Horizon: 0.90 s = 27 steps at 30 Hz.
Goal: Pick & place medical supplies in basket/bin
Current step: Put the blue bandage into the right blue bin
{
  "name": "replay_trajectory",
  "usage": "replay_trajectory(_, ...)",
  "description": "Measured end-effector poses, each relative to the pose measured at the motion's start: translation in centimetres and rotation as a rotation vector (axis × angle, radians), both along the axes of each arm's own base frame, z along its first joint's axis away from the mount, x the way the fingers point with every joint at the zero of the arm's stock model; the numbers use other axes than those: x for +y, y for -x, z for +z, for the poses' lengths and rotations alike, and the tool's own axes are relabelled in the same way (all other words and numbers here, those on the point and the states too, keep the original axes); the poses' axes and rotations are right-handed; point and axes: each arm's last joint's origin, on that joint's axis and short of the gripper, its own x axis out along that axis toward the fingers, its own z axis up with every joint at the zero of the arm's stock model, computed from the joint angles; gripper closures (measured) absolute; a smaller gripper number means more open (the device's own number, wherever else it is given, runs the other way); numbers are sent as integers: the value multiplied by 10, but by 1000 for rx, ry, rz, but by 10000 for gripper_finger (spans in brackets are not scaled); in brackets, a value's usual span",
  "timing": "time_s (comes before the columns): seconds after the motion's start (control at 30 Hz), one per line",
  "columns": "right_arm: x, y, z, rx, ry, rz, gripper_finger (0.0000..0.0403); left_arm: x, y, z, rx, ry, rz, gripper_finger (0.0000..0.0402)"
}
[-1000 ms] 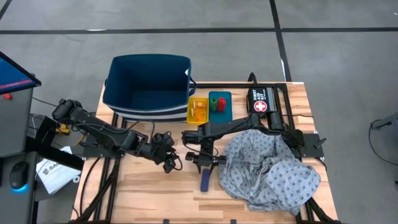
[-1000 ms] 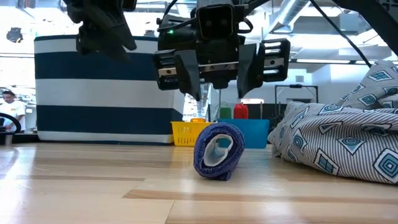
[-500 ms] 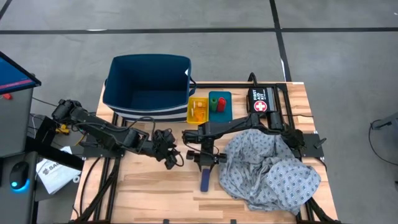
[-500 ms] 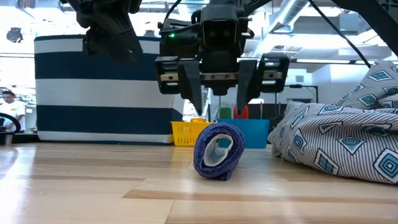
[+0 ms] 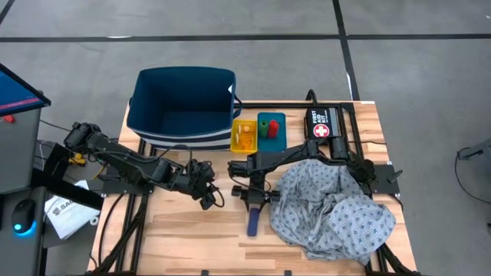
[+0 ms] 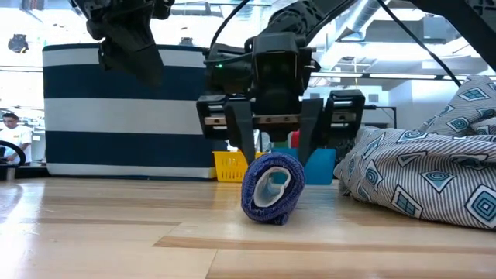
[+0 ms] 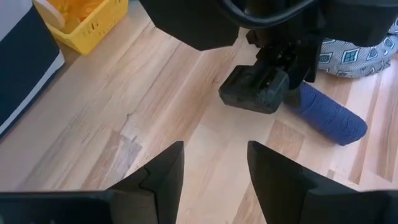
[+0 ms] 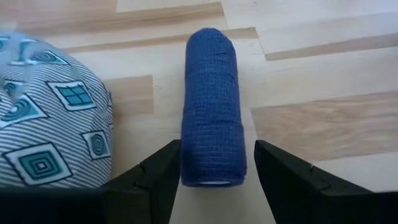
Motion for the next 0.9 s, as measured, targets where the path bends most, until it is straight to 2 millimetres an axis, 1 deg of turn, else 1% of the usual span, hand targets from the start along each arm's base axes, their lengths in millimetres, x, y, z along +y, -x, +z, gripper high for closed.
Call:
replay_trajectory(0.17, 1, -1, -2, -24, 9, -9, 203, 0, 0, 0, 1, -4, -4, 234)
replay_trajectory(0.43, 1, 0, -4, -11, 6, -10, 203, 1, 1, -1, 18, -13, -5, 234)
replay_trajectory(0.57, 3, 1, -16, 26, -22, -3, 203, 1, 3, -2, 33, -18, -4, 234)
replay_trajectory(0.63, 4, -1, -19, 18, -35, 0, 203, 1, 3, -2, 34, -19, -4, 234)
replay_trajectory(0.9, 5, 0, -19, 22, -51, 3, 203, 1, 3, -2, 33, -19, -4, 234)
